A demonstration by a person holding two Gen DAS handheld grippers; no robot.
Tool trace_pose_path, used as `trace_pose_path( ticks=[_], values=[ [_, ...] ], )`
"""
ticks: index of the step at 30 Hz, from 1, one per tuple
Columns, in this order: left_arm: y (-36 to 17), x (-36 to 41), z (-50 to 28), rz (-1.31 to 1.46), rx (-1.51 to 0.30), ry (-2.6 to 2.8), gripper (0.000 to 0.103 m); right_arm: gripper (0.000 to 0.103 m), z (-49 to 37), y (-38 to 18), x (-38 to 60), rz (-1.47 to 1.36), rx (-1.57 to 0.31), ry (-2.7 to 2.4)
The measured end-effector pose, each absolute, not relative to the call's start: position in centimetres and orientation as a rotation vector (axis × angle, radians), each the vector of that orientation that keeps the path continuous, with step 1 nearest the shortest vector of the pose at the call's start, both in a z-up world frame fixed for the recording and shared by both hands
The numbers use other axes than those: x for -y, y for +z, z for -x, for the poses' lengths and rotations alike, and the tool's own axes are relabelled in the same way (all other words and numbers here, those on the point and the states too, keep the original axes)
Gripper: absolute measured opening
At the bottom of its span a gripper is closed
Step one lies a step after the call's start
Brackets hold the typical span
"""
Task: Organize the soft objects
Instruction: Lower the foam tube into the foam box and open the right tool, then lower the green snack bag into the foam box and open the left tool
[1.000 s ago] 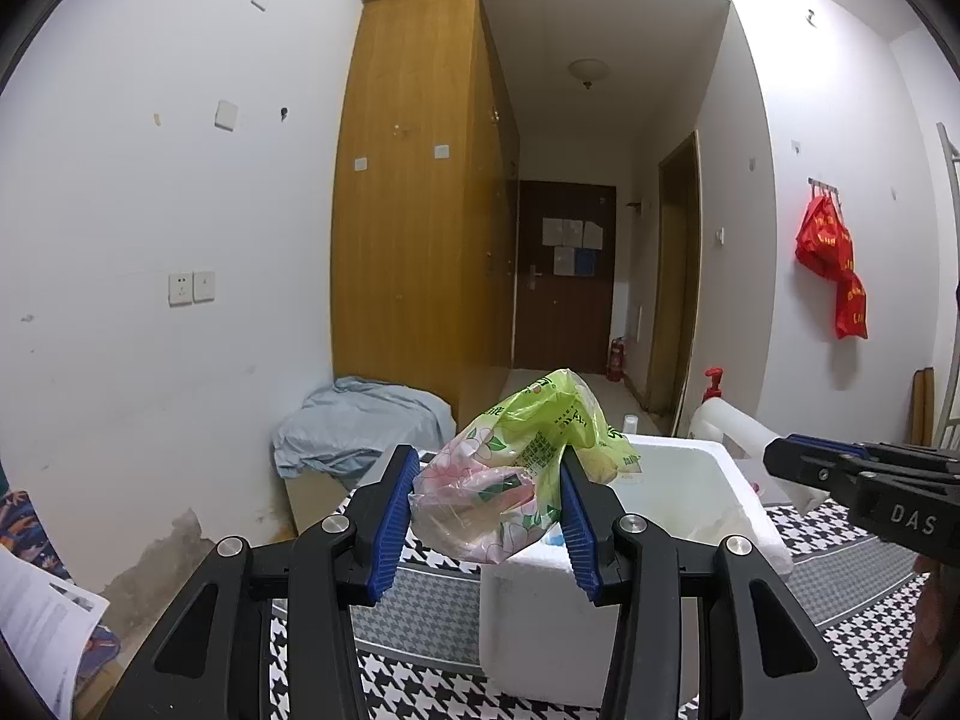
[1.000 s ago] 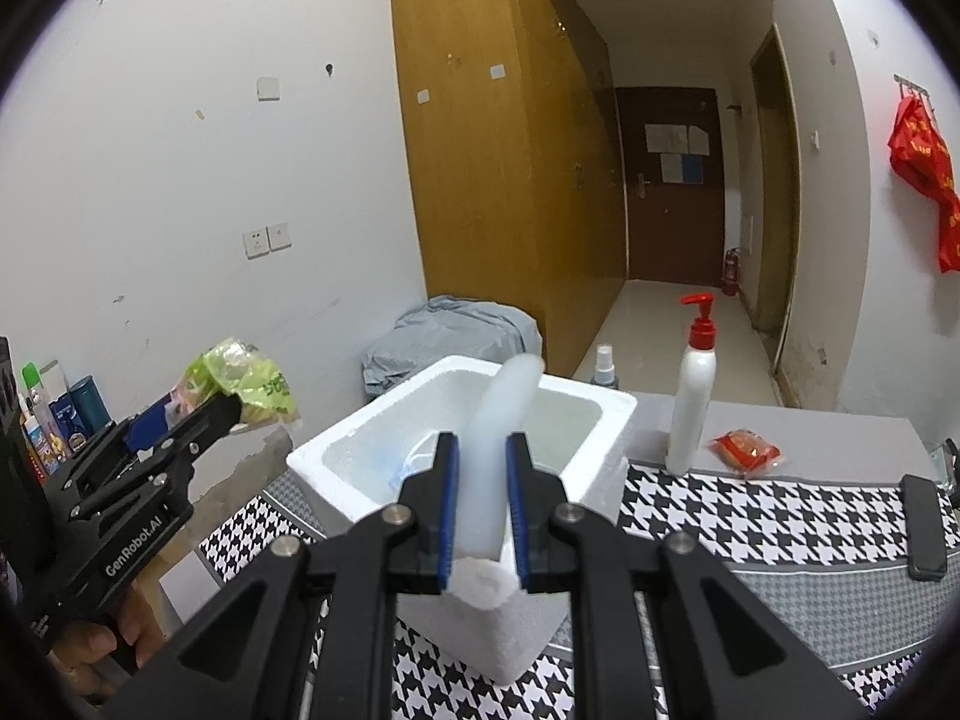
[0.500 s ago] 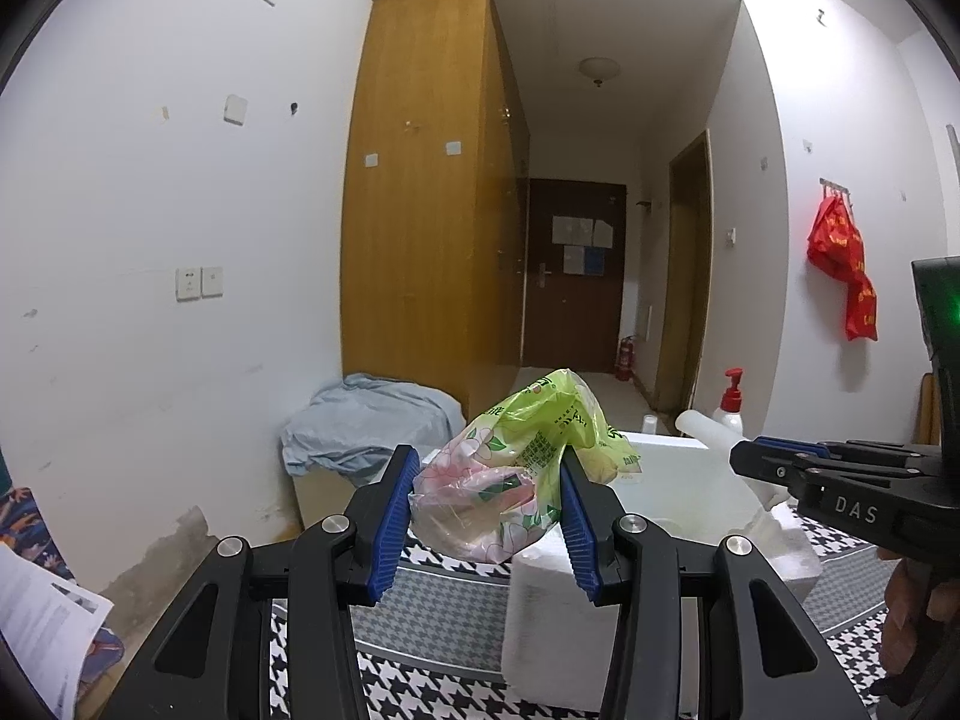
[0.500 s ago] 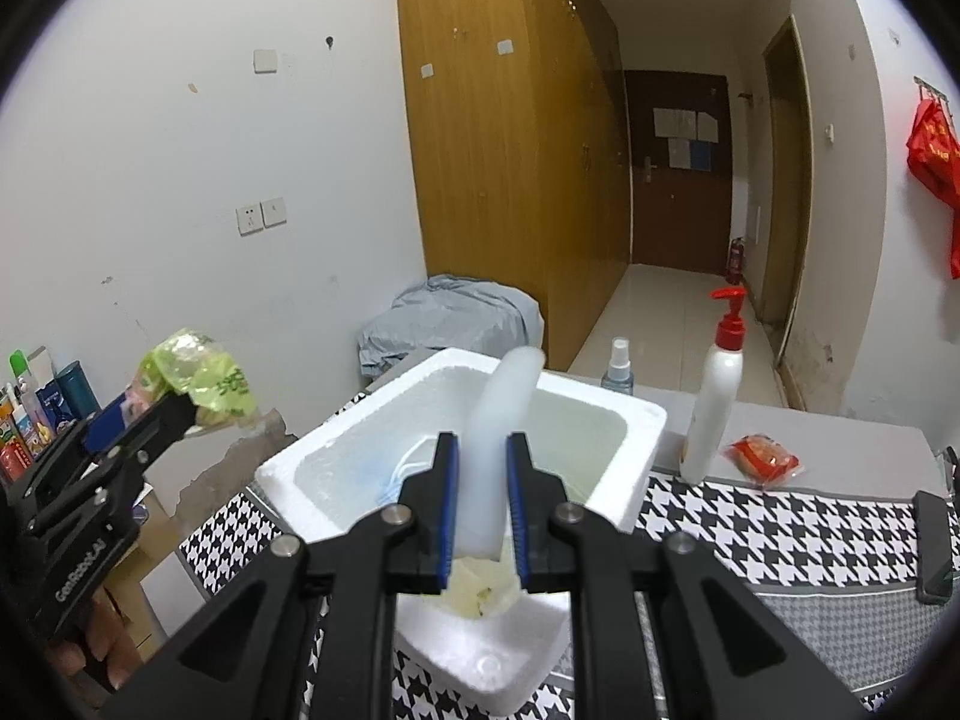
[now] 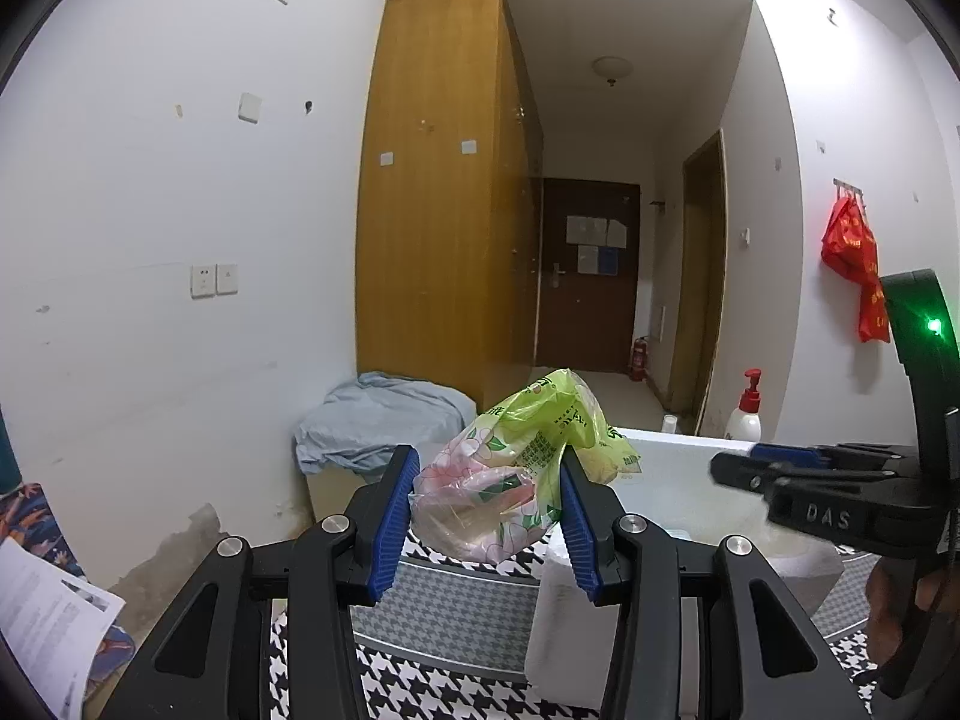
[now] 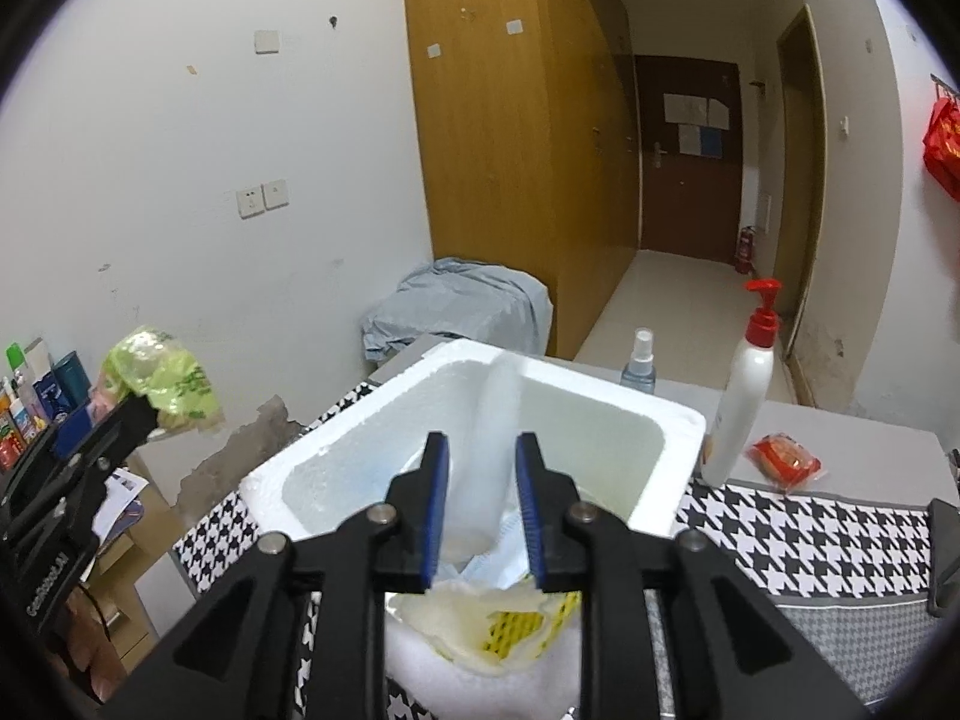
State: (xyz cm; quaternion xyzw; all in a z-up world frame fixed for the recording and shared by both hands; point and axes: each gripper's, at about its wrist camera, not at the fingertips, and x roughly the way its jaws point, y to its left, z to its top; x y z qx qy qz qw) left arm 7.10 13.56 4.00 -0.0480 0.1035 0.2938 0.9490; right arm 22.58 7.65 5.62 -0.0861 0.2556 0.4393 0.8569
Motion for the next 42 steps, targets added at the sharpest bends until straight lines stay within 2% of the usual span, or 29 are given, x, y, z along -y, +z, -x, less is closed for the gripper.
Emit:
trace_pose_path(
  ticks=[1, 2, 3, 16, 42],
  values=[
    [4.0, -13.6, -7.1, 0.098, -0.21, 0.599, 0.047, 0.067, -22.6, 5.6, -7.6, 0.177, -0.536, 0.923],
    [4.0, -13.5, -7.1, 0.099, -0.21, 0.599, 0.047, 0.086, -22.5, 5.6, -7.5, 0.172, -0.531, 0.921],
    [4.0, -13.6, -7.1, 0.1, -0.21, 0.6, 0.047, 0.09, -22.4, 5.7, -7.4, 0.17, -0.522, 0.922],
    [4.2, -13.7, -7.5, 0.108, -0.222, 0.58, 0.047, 0.098, -22.5, 5.7, -6.3, 0.16, -0.52, 0.901],
    [4.7, -11.3, -12.7, 0.087, -0.264, 0.399, 0.047, 0.098, -22.9, 6.4, 2.2, 0.061, -0.484, 0.738]
  ],
)
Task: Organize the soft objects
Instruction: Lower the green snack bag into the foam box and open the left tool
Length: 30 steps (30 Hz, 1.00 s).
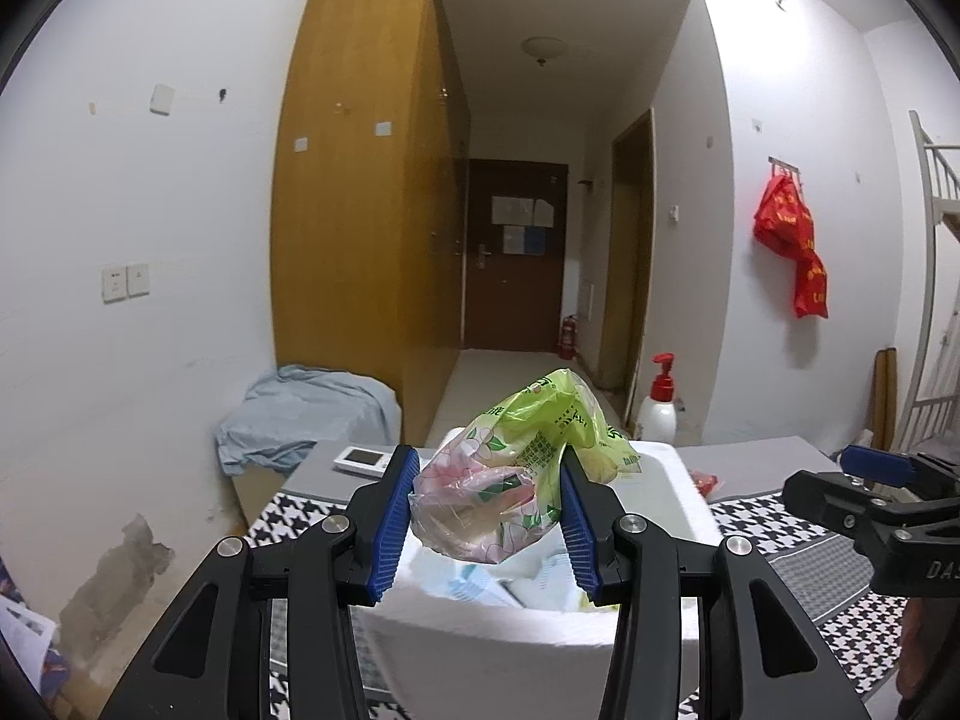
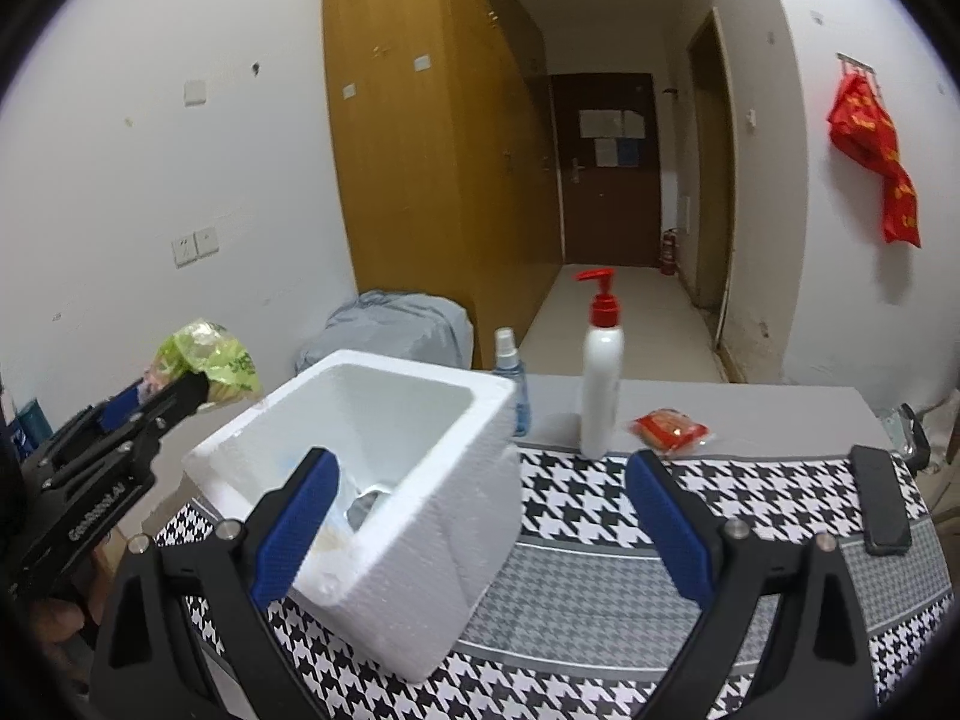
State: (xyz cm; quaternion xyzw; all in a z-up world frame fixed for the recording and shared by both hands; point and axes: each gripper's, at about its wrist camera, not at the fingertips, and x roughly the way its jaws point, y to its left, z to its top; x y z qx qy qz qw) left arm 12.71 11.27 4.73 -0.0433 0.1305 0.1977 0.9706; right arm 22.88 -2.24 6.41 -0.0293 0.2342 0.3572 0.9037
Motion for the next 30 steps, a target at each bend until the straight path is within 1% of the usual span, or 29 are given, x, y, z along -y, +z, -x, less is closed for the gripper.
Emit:
trace_pose_path(
  ticks=[29, 30],
  values=[
    [4.3, -10.2, -17.2, 0.079, -0.331, 0.332, 0.047, 0.098, -21.5, 4.7, 6.4, 0.075, -0.514, 0.611],
    [4.2, -10.3, -17.4, 0.072, -0.334, 0.339, 0.052, 0.098, -21.6, 4.7, 6.4, 0.075, -0.515, 0.61]
  ],
)
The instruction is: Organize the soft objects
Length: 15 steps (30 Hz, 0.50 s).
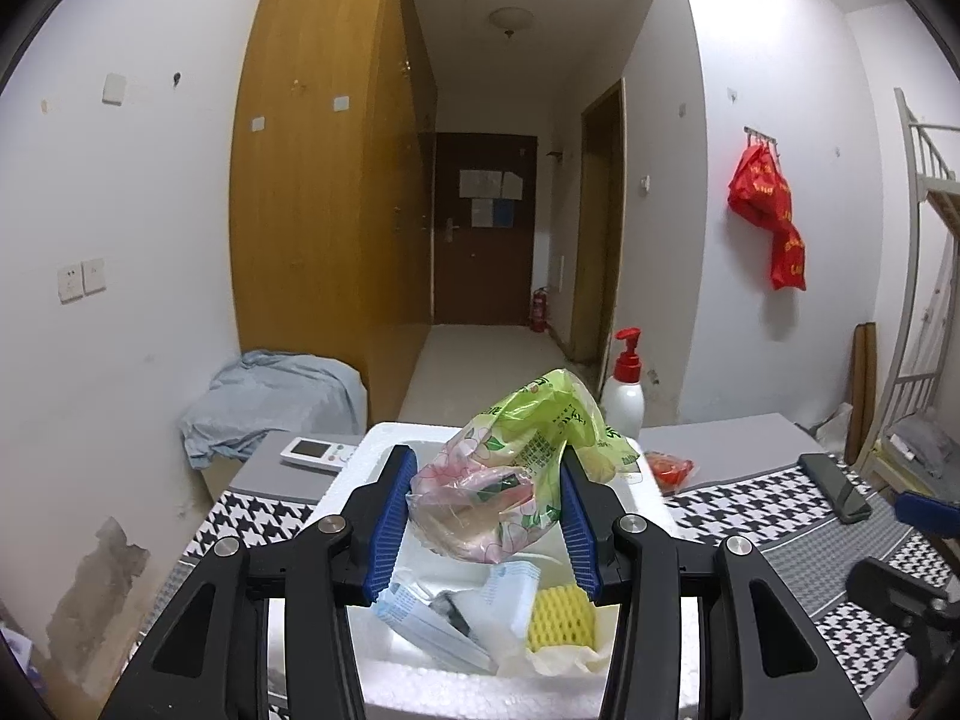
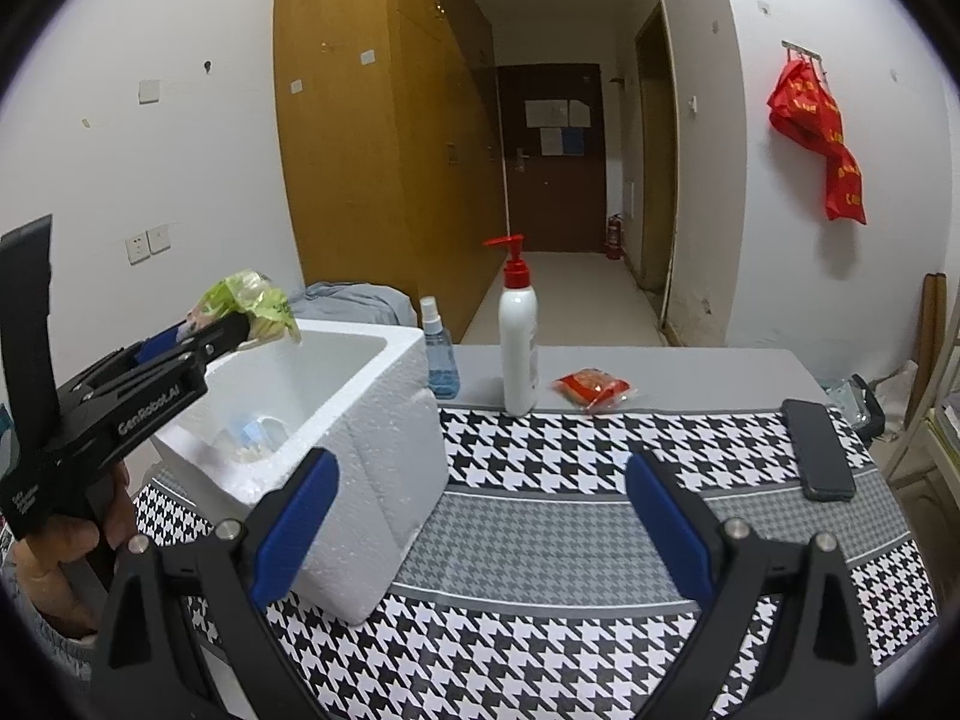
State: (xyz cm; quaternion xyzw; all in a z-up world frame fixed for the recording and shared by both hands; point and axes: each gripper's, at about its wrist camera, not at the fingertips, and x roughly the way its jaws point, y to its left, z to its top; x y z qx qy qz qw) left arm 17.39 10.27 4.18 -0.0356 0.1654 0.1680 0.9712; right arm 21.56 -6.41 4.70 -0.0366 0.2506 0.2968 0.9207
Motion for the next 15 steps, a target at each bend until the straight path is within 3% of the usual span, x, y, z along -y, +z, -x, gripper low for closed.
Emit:
trace_pose_path(
  ticks=[1, 3, 6, 8, 15],
  values=[
    [4.1, -10.4, -17.6, 0.072, -0.338, 0.339, 0.056, 0.098, -21.6, 4.7, 6.5, 0.075, -0.515, 0.607],
    [3.9, -10.1, -17.8, 0.064, -0.342, 0.347, 0.08, 0.098, -21.7, 4.6, 6.6, 0.075, -0.518, 0.602],
    [3.9, -9.8, -17.3, 0.049, -0.307, 0.382, 0.096, 0.098, -21.7, 4.5, 6.8, 0.075, -0.522, 0.594],
    [4.0, -9.6, -17.1, 0.042, -0.294, 0.383, 0.101, 0.098, -21.7, 4.5, 6.9, 0.074, -0.521, 0.591],
    [4.2, -9.5, -16.0, 0.062, -0.285, 0.389, 0.101, 0.098, -21.4, 4.8, 7.3, 0.078, -0.515, 0.585]
  ],
)
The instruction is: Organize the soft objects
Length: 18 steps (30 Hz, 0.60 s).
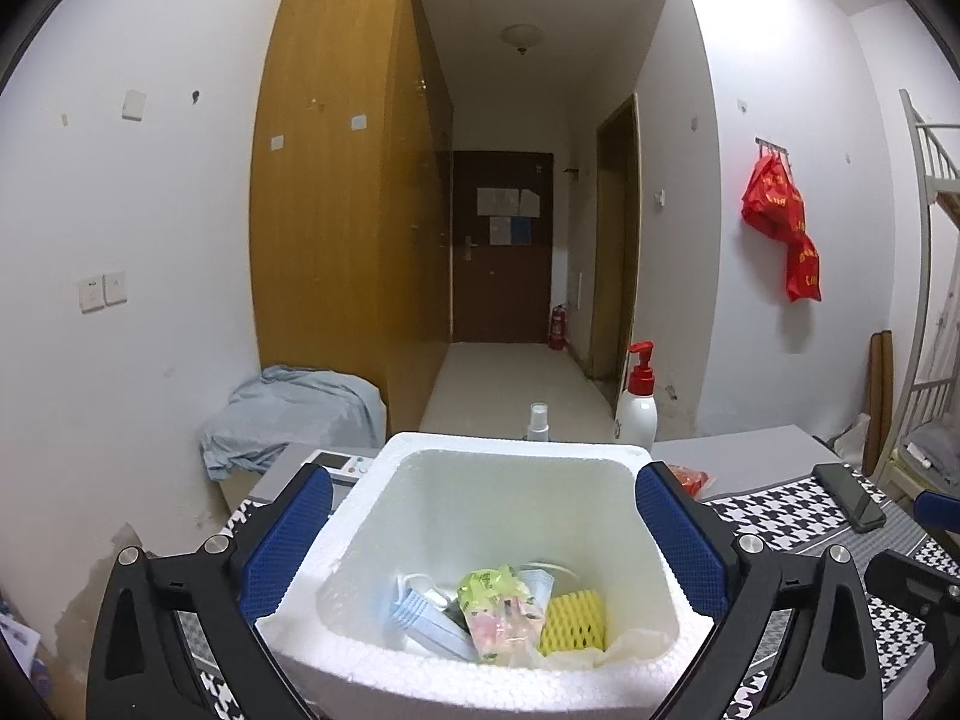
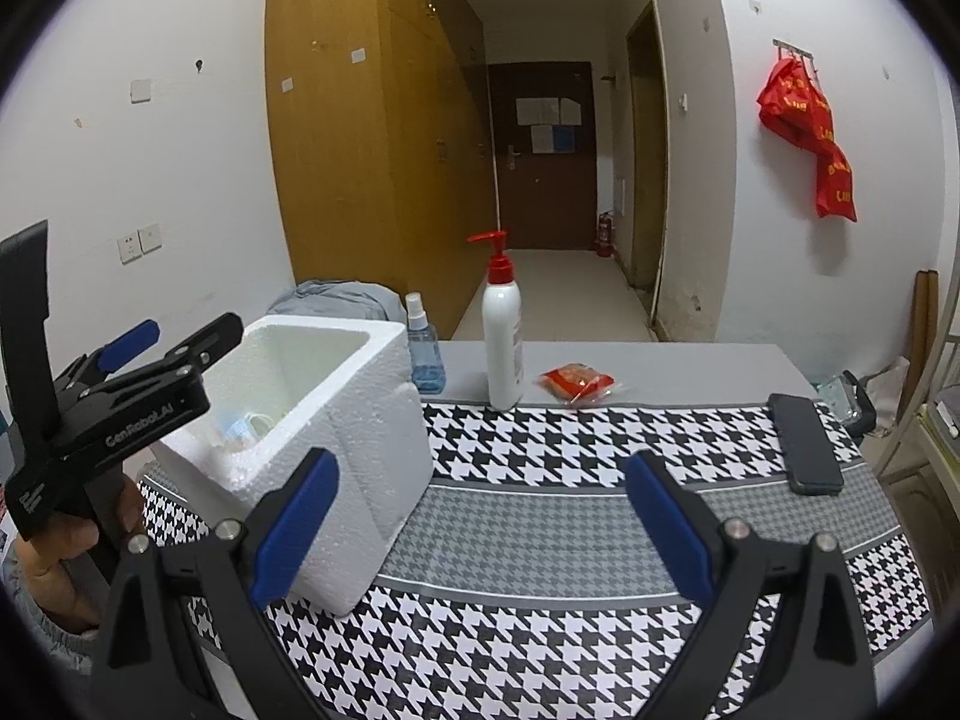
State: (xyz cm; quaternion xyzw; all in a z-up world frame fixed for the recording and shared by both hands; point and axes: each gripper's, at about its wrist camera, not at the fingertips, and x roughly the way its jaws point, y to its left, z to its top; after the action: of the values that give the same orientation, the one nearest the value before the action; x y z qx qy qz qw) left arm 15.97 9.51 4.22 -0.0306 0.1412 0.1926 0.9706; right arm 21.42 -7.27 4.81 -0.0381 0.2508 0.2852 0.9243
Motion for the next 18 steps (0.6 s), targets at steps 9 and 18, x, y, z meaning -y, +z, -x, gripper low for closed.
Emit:
trace_pose_path(
  ticks=[9, 18],
  values=[
    [4.9, -8.7, -13.4, 0.079, -0.278, 0.38, 0.101, 0.098, -20.4, 5.3, 7.9, 0.079, -0.484, 0.597],
    [5.4, -7.4, -10.5, 0.06, -0.271, 0.389, 0.102, 0.098, -18.5, 5.8, 8.7, 0.077, -0.445, 0.623]
  ],
)
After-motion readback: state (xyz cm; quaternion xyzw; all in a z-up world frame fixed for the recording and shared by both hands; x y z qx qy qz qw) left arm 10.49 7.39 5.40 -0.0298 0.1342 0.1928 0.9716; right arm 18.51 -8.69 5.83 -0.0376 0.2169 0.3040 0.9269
